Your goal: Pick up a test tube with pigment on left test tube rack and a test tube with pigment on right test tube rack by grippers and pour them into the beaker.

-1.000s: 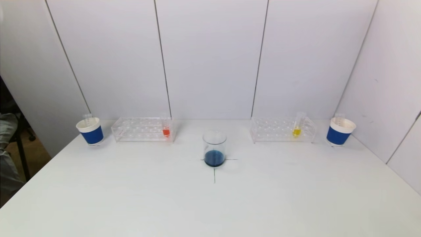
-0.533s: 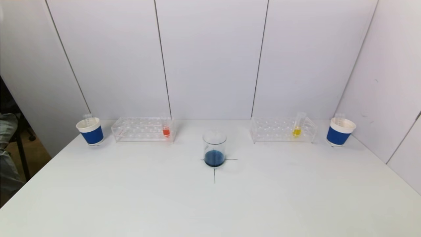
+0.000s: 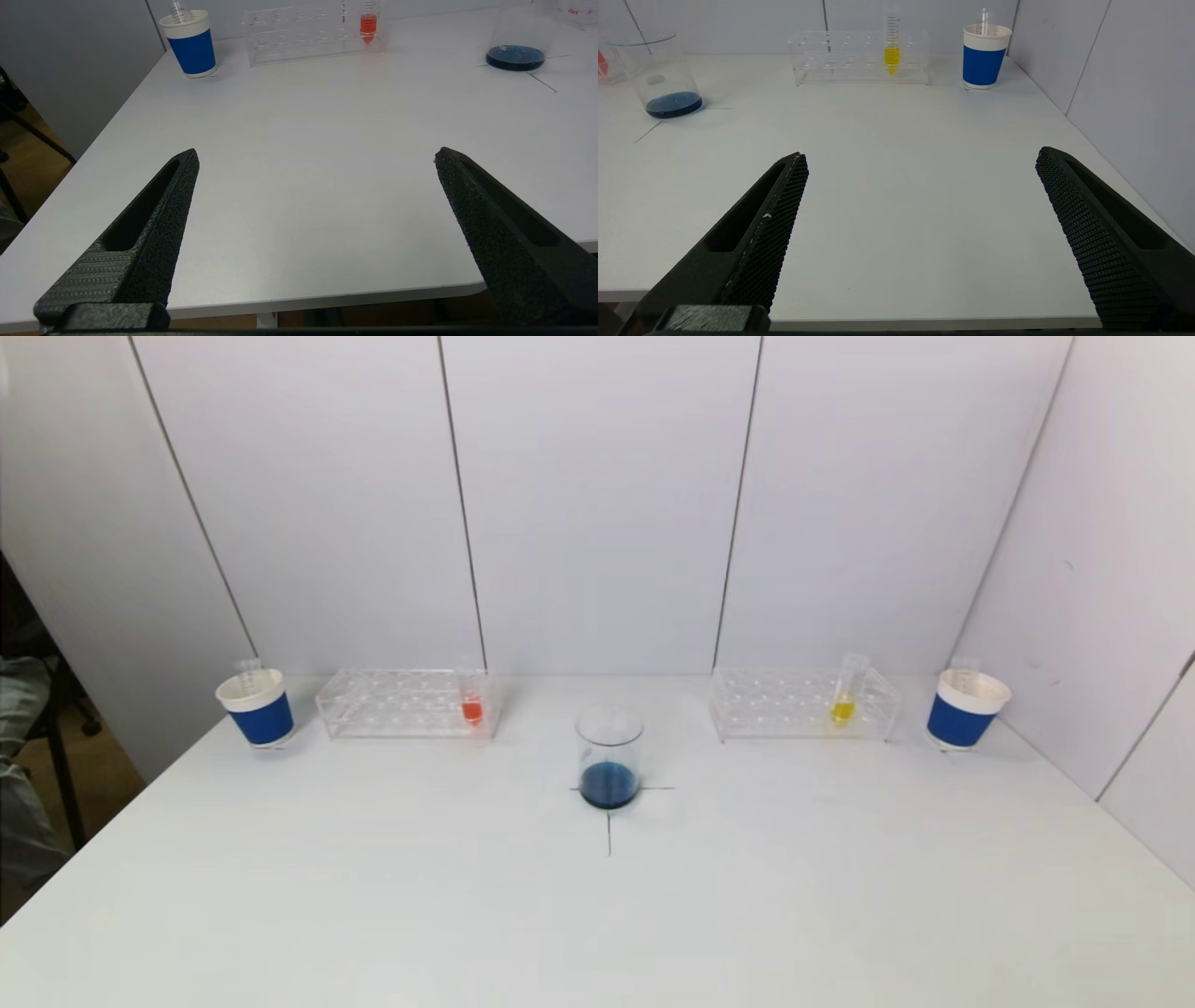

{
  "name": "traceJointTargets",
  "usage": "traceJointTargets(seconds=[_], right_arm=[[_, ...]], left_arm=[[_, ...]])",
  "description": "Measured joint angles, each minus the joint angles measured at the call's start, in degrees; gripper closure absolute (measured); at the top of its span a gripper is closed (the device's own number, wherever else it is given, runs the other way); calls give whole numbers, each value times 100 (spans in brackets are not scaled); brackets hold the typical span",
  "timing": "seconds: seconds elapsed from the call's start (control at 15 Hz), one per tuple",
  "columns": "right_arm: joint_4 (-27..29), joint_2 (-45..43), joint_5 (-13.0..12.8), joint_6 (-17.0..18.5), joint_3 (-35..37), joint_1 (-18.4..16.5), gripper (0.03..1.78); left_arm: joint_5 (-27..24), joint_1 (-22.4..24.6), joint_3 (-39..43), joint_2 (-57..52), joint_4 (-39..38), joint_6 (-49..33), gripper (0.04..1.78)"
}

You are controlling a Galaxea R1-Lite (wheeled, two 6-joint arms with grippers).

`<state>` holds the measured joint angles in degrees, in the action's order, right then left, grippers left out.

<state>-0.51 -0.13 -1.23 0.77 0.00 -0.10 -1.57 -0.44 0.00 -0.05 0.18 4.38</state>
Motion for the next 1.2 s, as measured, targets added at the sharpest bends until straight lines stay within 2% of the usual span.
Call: traceJointTargets(seconds=[0.2,1.2], right_arm=[[-15,0,-6,193,0,0,4],[-17,0,-6,212,0,0,4]], left_arm=[[0,0,0,0,0,0,6],[0,0,0,0,0,0,6]])
